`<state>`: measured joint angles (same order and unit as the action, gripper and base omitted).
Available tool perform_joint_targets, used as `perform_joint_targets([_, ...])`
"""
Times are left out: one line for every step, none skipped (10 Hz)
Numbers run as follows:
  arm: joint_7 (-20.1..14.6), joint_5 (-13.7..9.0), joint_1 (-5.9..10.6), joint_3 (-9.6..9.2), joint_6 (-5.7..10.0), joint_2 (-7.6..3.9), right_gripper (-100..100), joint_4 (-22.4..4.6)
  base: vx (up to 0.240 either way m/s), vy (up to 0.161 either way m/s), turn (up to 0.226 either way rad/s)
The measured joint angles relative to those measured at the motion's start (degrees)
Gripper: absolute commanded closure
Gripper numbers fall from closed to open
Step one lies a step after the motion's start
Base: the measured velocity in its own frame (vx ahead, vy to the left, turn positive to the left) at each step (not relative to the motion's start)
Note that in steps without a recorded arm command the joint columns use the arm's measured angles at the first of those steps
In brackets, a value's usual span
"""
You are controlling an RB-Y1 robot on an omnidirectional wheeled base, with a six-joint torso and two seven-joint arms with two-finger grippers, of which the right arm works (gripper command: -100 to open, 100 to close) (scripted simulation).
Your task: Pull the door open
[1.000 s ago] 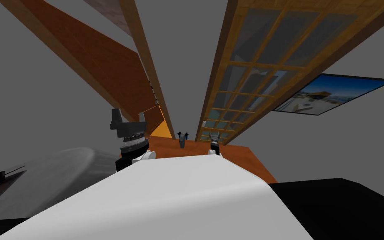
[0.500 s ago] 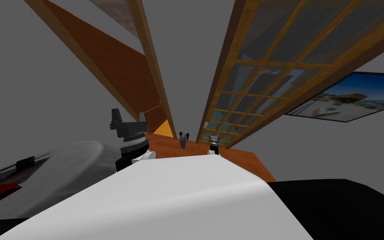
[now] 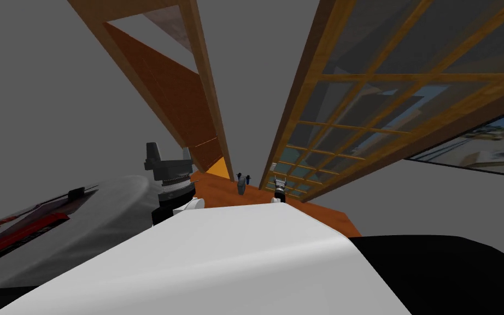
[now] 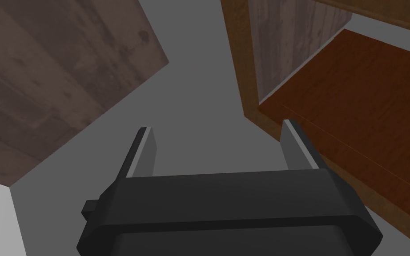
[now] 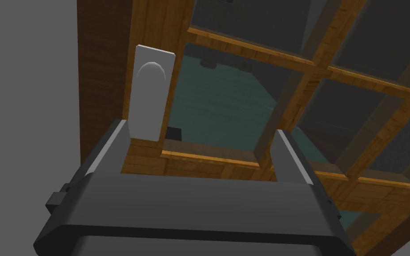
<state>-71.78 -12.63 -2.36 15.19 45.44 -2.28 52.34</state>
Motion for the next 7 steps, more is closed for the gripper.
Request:
perform_joint_targets([-1.1, -0.3, 0.41, 0.21, 0.27, 0.07, -100, -1.3, 0.022, -0.058, 0.197])
perform_joint_targets([-2.1, -0.6, 0.6, 0.43, 0.13, 0.19, -100, -1.9, 0.018, -0.059, 0.169])
perform_joint_targets([-3.1, -0.9, 1.38, 0.7, 0.39, 0.31, -100, -3.5, 0.023, -0.067, 0.254])
perform_joint_targets([-4.1, -1.2, 1.52, 0.97, 0.18, 0.74, -100, -4.0, 0.016, -0.053, 0.1])
perform_joint_targets([-5.0, -1.4, 2.09, 1.1, 0.49, 0.66, -100, -5.4, 0.006, -0.043, 0.172])
perform_joint_targets([-5.8, -1.6, 2.18, 1.29, 0.53, 0.89, -100, -6.0, 0.006, -0.047, 0.171])
perform_joint_targets([-6.7, -1.8, 2.58, 1.45, 0.73, 1.01, -100, -7.1, 0.009, -0.053, 0.177])
